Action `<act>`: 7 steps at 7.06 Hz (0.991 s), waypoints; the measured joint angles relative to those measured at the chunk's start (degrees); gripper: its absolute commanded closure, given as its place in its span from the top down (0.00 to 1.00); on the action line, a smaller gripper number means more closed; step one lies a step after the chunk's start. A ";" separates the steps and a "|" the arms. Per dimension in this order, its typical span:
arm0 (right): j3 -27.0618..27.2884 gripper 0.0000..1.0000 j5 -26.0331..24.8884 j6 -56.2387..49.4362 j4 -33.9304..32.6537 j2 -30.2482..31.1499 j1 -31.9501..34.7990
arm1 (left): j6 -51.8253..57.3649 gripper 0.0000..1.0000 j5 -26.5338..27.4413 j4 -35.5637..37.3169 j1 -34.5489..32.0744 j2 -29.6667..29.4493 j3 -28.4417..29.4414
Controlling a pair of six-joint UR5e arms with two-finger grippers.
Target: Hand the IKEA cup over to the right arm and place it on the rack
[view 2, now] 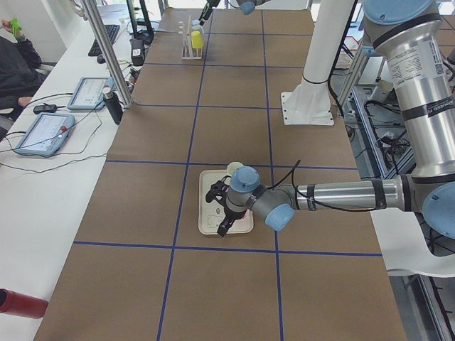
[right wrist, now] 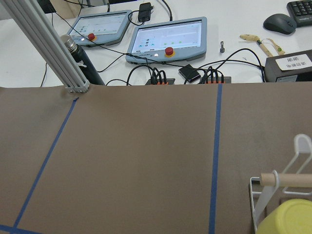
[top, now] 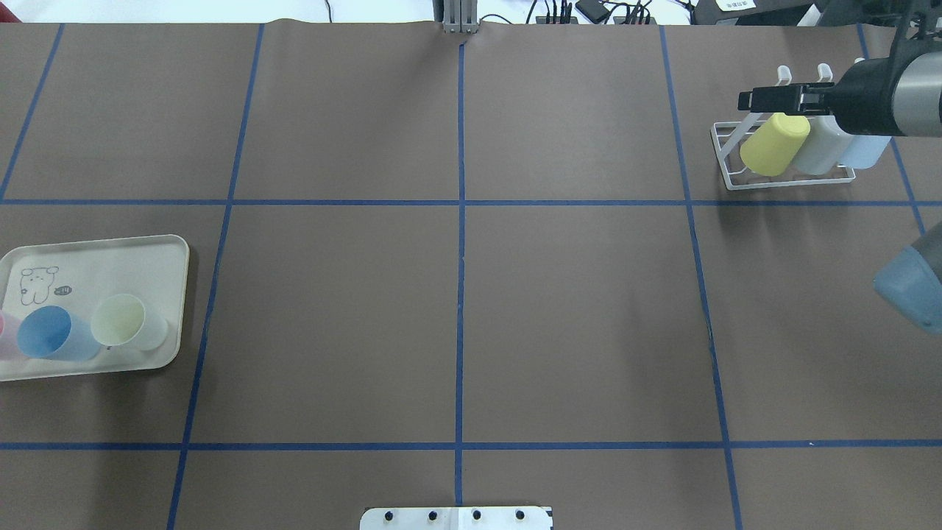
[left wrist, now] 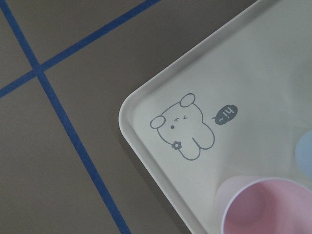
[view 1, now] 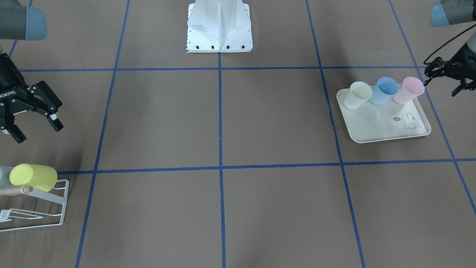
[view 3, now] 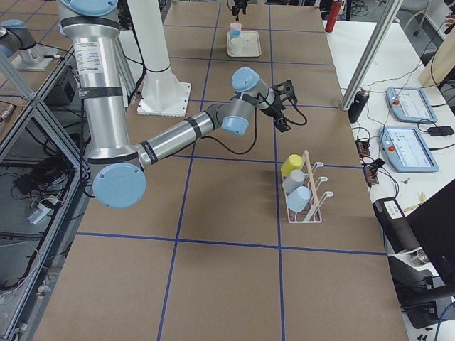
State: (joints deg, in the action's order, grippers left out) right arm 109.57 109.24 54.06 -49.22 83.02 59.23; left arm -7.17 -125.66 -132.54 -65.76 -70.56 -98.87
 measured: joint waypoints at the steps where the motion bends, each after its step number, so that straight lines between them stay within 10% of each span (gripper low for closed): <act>1: -0.10 1.00 0.08 -0.01 0.06 0.02 0.00 | -0.02 1.00 -0.17 0.00 0.20 -0.03 0.00; 7: -0.44 1.00 0.18 -0.01 0.09 -0.04 0.00 | -0.38 0.89 -0.45 -0.13 4.00 -1.42 1.47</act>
State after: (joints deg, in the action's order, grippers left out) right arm 109.13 109.42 54.05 -49.13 82.98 59.24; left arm -7.55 -126.11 -132.67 -61.77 -71.98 -97.41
